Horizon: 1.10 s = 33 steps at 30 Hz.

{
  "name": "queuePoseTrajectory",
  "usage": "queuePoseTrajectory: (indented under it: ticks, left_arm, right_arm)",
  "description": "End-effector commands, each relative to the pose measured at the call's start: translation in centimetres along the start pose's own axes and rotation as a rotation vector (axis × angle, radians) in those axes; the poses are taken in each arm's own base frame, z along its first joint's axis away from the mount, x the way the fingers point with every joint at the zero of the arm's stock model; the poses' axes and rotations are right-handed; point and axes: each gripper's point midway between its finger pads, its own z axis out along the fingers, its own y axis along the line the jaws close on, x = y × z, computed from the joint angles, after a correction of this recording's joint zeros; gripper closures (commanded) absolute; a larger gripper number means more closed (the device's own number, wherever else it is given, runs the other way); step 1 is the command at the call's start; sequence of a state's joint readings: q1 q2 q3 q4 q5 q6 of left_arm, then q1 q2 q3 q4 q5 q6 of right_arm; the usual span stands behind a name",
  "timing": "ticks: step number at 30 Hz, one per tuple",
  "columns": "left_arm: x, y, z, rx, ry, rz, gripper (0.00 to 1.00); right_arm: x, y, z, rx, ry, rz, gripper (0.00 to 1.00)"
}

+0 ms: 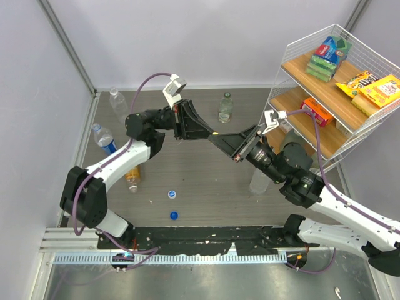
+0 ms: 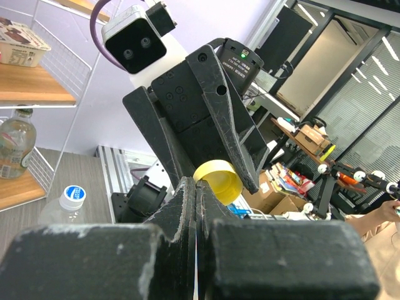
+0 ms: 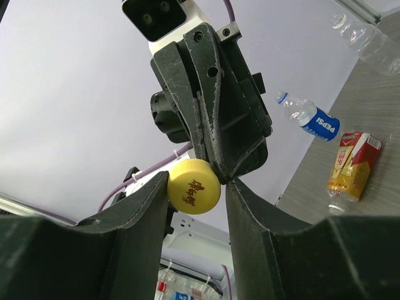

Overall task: Screw on the bottle caps
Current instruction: Pick up the bottle cap from the center of the board.

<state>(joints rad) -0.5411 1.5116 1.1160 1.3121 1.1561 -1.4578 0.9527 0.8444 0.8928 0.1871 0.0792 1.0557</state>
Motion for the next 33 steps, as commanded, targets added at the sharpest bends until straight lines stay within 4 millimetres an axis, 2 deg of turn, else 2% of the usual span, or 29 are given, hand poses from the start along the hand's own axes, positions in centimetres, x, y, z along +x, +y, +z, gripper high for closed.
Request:
queuePoseTrajectory:
  ticks: [1, 13, 15, 18, 23, 24, 25, 26, 27, 28, 29, 30, 33]
  left_arm:
    - [-0.3, -3.0, -0.1, 0.097, -0.007, 0.238, 1.0]
    - [0.2, -3.0, -0.2, 0.1, 0.013, 0.252, 1.0]
    - [0.1, -3.0, -0.2, 0.099, 0.012, 0.252, 1.0]
    - [0.1, -2.9, -0.2, 0.098, 0.01, 0.243, 1.0]
    - [0.3, -2.9, -0.2, 0.099, 0.019, 0.249, 1.0]
    - [0.4, -2.9, -0.2, 0.099, 0.022, 0.249, 0.97]
    - [0.4, -2.9, -0.2, 0.1, 0.027, 0.251, 0.85]
    - [0.4, -3.1, -0.3, 0.1, 0.023, 0.253, 0.62]
    - [0.3, -3.0, -0.3, 0.097, 0.022, 0.246, 0.54]
    - [0.3, -3.0, -0.3, 0.093, 0.023, 0.244, 0.52]
    - [0.3, -2.9, -0.3, 0.092, 0.023, 0.242, 0.43]
    - [0.2, -2.9, -0.4, 0.09, 0.018, 0.241, 0.39]
    - [0.1, -2.6, -0.6, 0.079, 0.007, 0.226, 0.37]
  right_arm:
    - [-1.6, 3.0, -0.4, -0.077, -0.043, -0.011, 0.54]
    - [-2.0, 2.7, -0.8, -0.062, -0.06, -0.015, 0.51]
    - [-1.7, 3.0, -0.7, -0.073, -0.045, -0.014, 0.56]
    - [-1.3, 3.0, -0.4, -0.075, -0.021, -0.02, 0.58]
    - [-1.3, 3.0, -0.2, -0.074, -0.019, -0.03, 0.69]
    - [-1.2, 2.9, -0.2, -0.071, -0.016, -0.034, 0.69]
    - [-1.3, 2.9, -0.2, -0.069, -0.019, -0.041, 0.74]
    - [-1.3, 2.8, -0.3, -0.065, -0.017, -0.053, 0.75]
    - [-1.4, 2.7, -0.3, -0.057, -0.022, -0.059, 0.78]
    - [-1.4, 2.5, -0.3, -0.044, -0.02, -0.08, 0.81]
    - [-1.7, 2.5, -0.5, -0.036, -0.031, -0.088, 0.82]
    - [-1.7, 2.0, -0.6, -0.012, -0.026, -0.104, 0.82]
    - [-1.9, 1.1, -1.1, 0.032, -0.039, -0.126, 0.82]
